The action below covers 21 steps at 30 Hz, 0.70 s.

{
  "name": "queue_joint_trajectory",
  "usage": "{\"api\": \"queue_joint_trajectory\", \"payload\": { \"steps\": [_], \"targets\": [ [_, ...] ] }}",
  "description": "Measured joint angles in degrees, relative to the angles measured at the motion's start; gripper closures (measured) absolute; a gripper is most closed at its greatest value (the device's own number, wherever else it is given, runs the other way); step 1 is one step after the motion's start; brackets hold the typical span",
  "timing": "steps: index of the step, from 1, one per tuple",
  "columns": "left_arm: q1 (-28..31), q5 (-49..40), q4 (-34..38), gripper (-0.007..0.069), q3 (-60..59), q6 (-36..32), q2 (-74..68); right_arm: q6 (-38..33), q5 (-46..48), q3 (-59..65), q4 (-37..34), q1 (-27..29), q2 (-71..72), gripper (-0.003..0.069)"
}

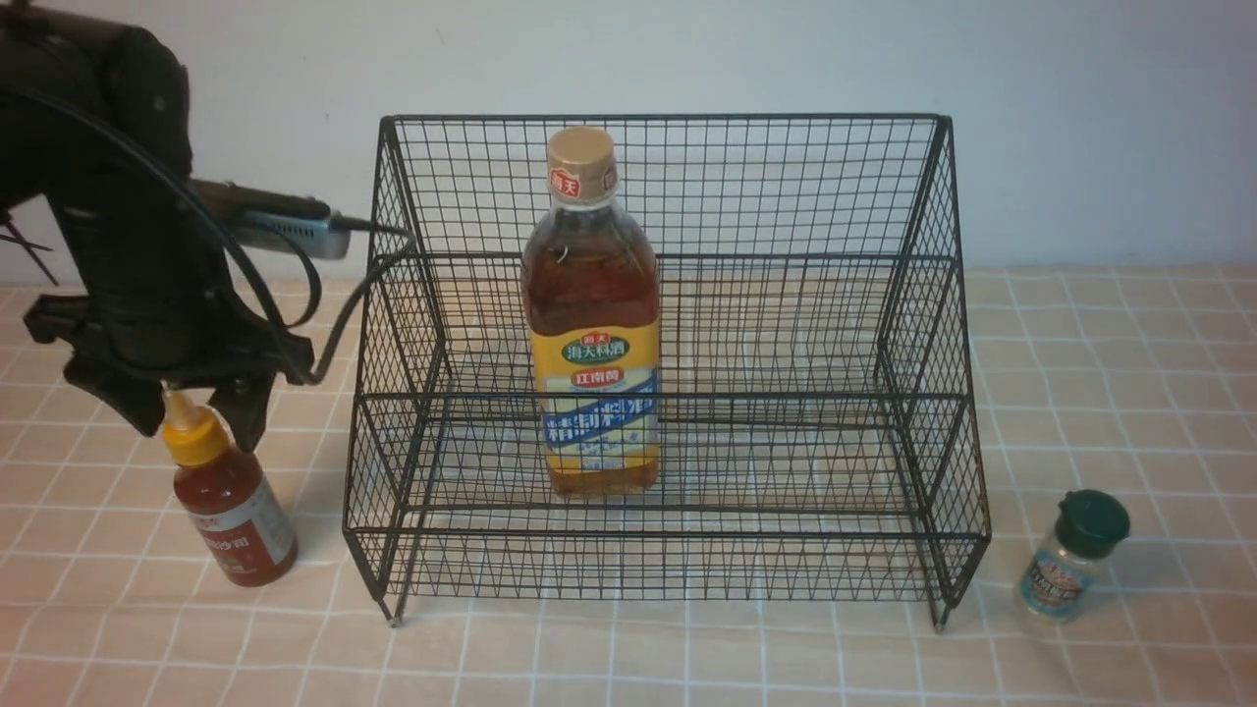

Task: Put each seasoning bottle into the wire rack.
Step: Use the left arm to grab the condiment bottle closest to it, then use the left arm to put the condiment bottle back on the shelf

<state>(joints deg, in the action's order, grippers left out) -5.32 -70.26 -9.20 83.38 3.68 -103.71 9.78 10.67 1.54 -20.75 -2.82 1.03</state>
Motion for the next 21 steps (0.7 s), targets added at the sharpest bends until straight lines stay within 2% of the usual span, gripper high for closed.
{"api": "queue_joint_trajectory", "payload": {
  "steps": [2,5,14,21],
  "targets": [
    [0.0,0.1,0.0,0.0222,0.0,0.2,-0.9,0.0,0.0,0.0,0.0,0.0,0.0,0.0673],
    [0.0,0.1,0.1,0.0340,0.1,0.4,-1.6,0.0,0.0,0.0,0.0,0.0,0.0,0.0673],
    [0.0,0.1,0.7,0.0337,-0.2,2.7,3.1,0.0,0.0,0.0,0.0,0.0,0.0,0.0673],
    [-1.9,-0.7,5.5,0.0337,-0.2,5.2,19.6,0.0,0.0,0.0,0.0,0.0,0.0,0.0673]
  ]
}}
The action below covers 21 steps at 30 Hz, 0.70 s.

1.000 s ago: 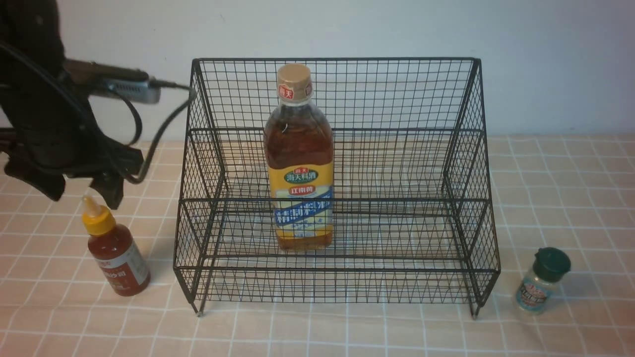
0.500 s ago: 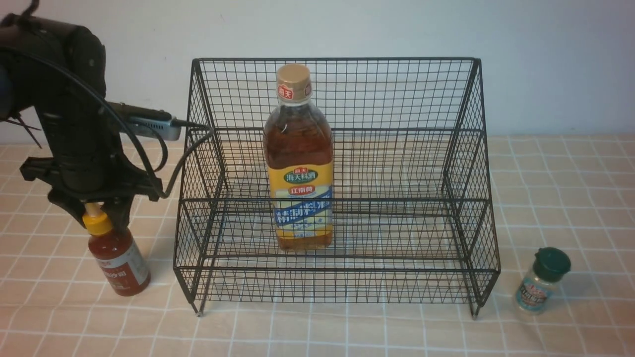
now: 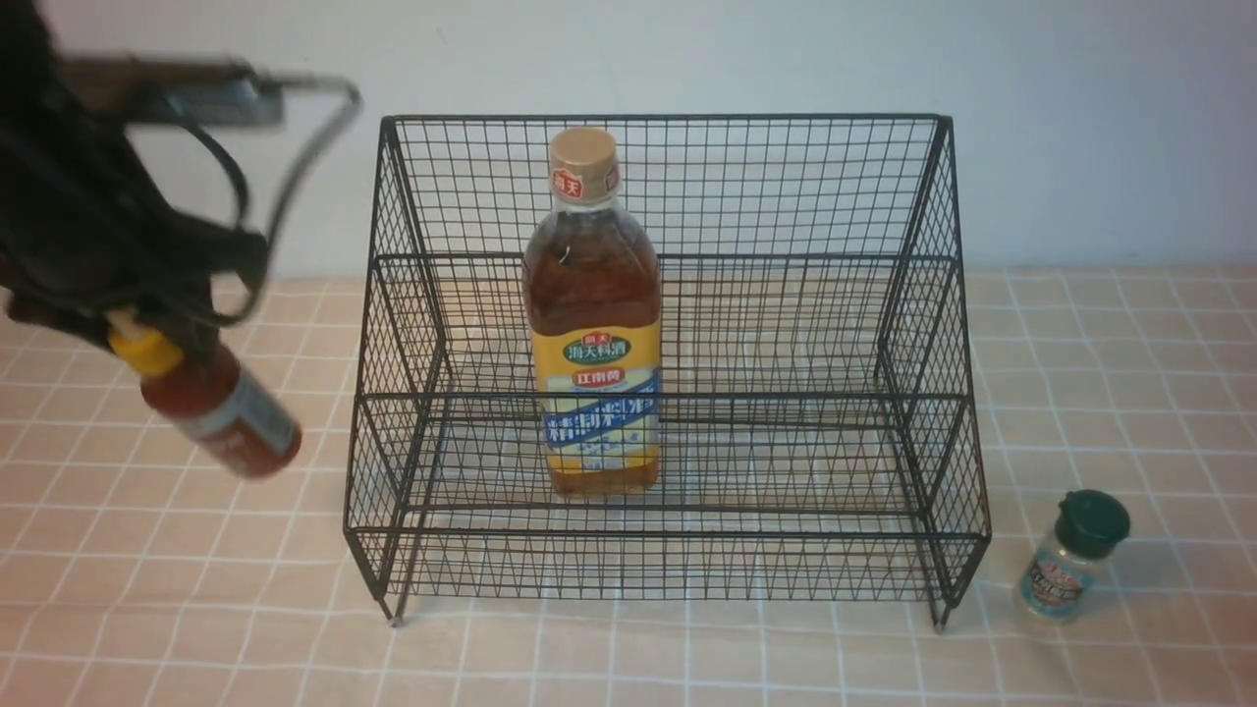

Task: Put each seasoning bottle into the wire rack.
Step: Use the left arm to put the condiment bottle back on the shelf

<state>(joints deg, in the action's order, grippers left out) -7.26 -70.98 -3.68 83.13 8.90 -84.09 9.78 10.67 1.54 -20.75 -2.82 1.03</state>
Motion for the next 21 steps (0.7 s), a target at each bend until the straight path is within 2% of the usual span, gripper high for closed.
{"api": "queue_joint_trajectory", "payload": {
  "steps": [2,7,13,21],
  "targets": [
    [-1.2,-0.3,0.4,0.0337,0.0,0.7,2.0,0.0,0.0,0.0,0.0,0.0,0.0,0.0673],
    [-9.4,-1.3,1.6,0.0337,0.0,6.3,8.9,0.0,0.1,0.0,0.0,0.0,0.0,0.0673],
    [-16.7,-2.1,0.5,0.0337,0.0,10.7,6.8,0.0,0.1,0.0,0.0,0.0,0.0,0.0673],
    [-17.4,-1.9,-1.3,0.0337,0.0,12.2,-1.1,0.0,0.2,0.0,0.0,0.0,0.0,0.0673]
  ]
}}
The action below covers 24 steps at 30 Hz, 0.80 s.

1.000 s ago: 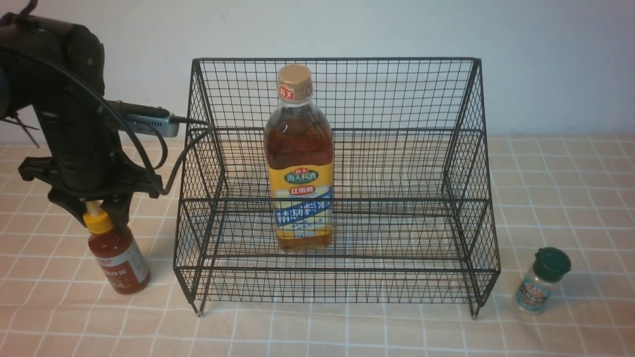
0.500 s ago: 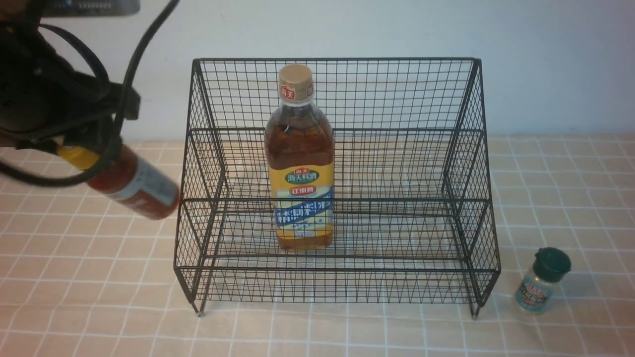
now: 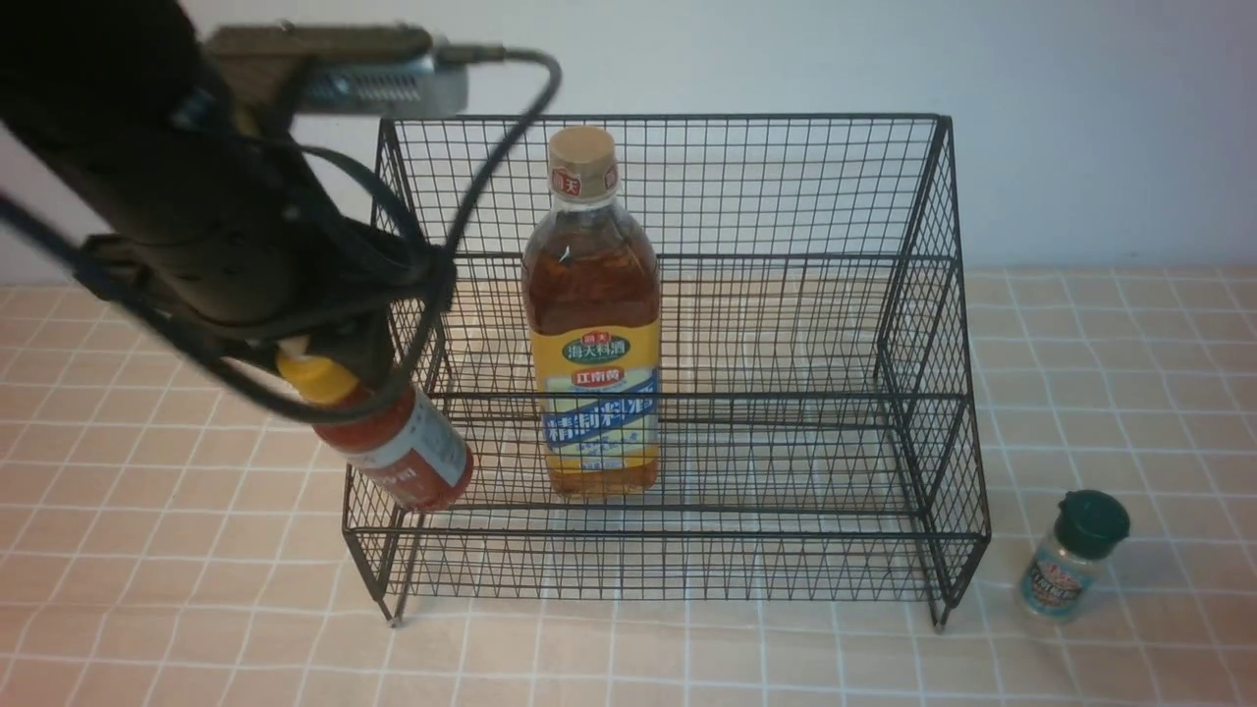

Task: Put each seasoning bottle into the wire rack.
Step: Use the left arm to put the condiment bottle back on the shelf

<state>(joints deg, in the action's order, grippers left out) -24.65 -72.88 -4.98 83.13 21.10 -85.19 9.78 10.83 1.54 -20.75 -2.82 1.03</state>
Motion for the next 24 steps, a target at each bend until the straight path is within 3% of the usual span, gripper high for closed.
{"api": "queue_joint_trajectory", "payload": {
  "steps": [19,22,24],
  "targets": [
    [0.0,1.8,0.0,0.0337,0.2,0.3,-12.4,0.0,0.0,0.0,-0.1,0.0,0.0,0.0673],
    [0.0,1.8,0.1,0.0309,0.2,0.3,-12.4,0.0,0.0,0.0,-0.5,0.0,0.0,0.0673],
    [-0.1,1.8,0.1,0.0244,0.3,0.3,-12.6,0.0,0.0,0.0,-1.8,0.0,0.0,0.0673]
  ]
}}
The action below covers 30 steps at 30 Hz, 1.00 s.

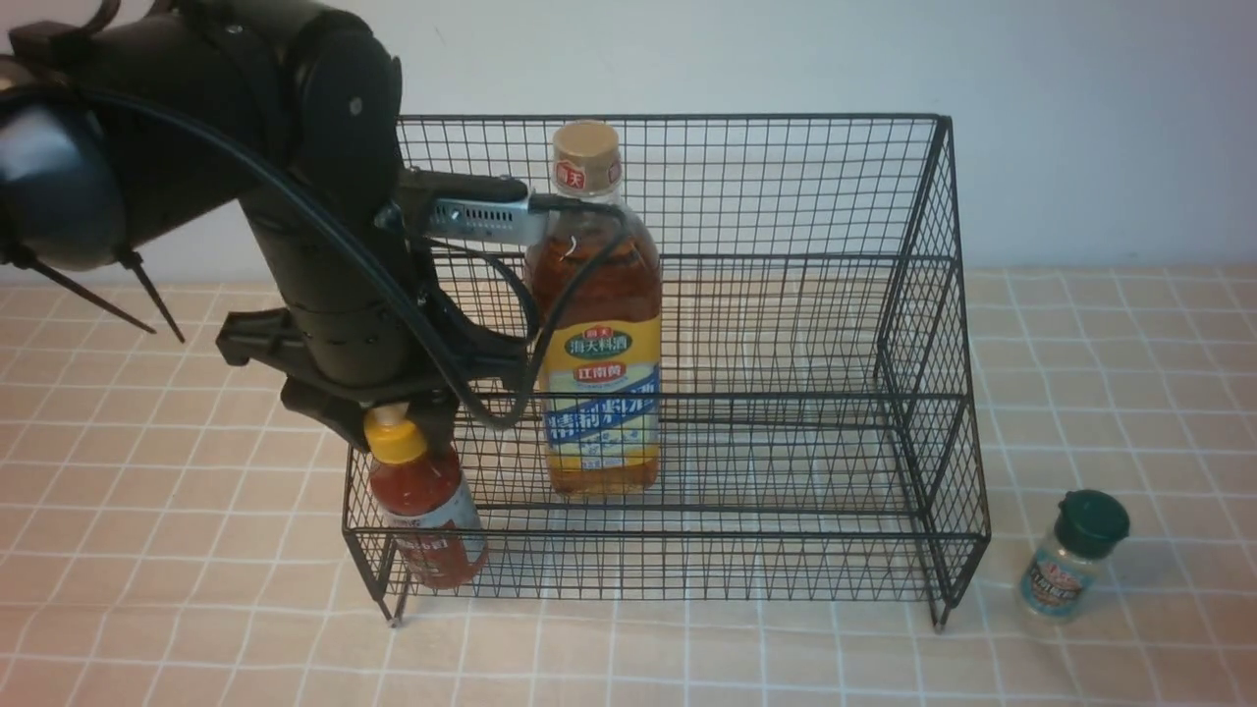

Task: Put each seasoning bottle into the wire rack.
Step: Use the left arm to put the condiment bottle back on the shelf, then use the right arm to grab the condiment bottle closest to it

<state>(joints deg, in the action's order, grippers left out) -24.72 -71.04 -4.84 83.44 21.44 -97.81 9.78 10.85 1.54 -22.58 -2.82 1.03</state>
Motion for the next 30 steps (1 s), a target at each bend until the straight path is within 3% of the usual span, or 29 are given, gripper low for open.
{"api": "queue_joint_trajectory", "payload": {
  "steps": [4,8,11,13,14,15,16,17,18,19,25,30],
  "targets": [
    [0.0,-0.2,-0.1,0.0180,1.5,-0.6,-0.3,-1.0,2.8,-1.9,-0.4,0.0,0.0,0.0673],
    [0.0,-0.5,-0.1,0.0175,5.7,-2.3,-0.4,-3.2,6.5,-7.4,-0.3,0.0,-1.0,0.0673],
    [0.0,-0.4,-0.1,0.0223,10.4,-3.8,0.1,-4.8,12.5,-14.0,1.2,0.0,-5.4,0.0672],
    [0.0,-0.3,-0.1,0.0329,12.8,-4.7,2.8,-5.1,19.9,-20.7,3.7,0.0,-11.0,0.0672],
    [0.0,-0.3,-0.1,0.0339,13.0,-4.7,3.4,-5.1,20.5,-21.1,3.7,0.0,-11.4,0.0671],
    [0.0,-0.3,-0.1,0.0423,13.4,-5.4,5.7,-5.1,24.7,-25.3,5.2,0.0,-15.3,0.0671],
    [0.0,-0.3,-0.1,0.0434,13.5,-5.5,6.1,-5.1,26.6,-26.3,5.6,0.0,-16.3,0.0671],
    [0.0,-0.6,-0.1,0.0524,13.6,-6.4,9.3,-5.2,31.1,-30.7,6.9,0.0,-20.4,0.0669],
    [0.0,-0.6,-0.1,0.0533,13.6,-6.5,9.7,-5.2,32.4,-31.2,7.1,0.0,-20.9,0.0669],
    [0.0,-0.6,-0.1,0.0590,13.5,-7.2,13.2,-5.4,37.2,-35.1,7.7,0.0,-24.8,0.0669],
    [0.0,-0.8,-0.7,0.0631,7.1,-7.6,26.7,-8.3,55.8,-48.3,8.8,0.0,-43.0,0.0669],
    [0.0,-0.8,-2.4,0.0631,-5.6,-7.5,38.1,-10.1,59.6,-53.2,10.2,0.0,-56.3,0.0652]
  ]
}}
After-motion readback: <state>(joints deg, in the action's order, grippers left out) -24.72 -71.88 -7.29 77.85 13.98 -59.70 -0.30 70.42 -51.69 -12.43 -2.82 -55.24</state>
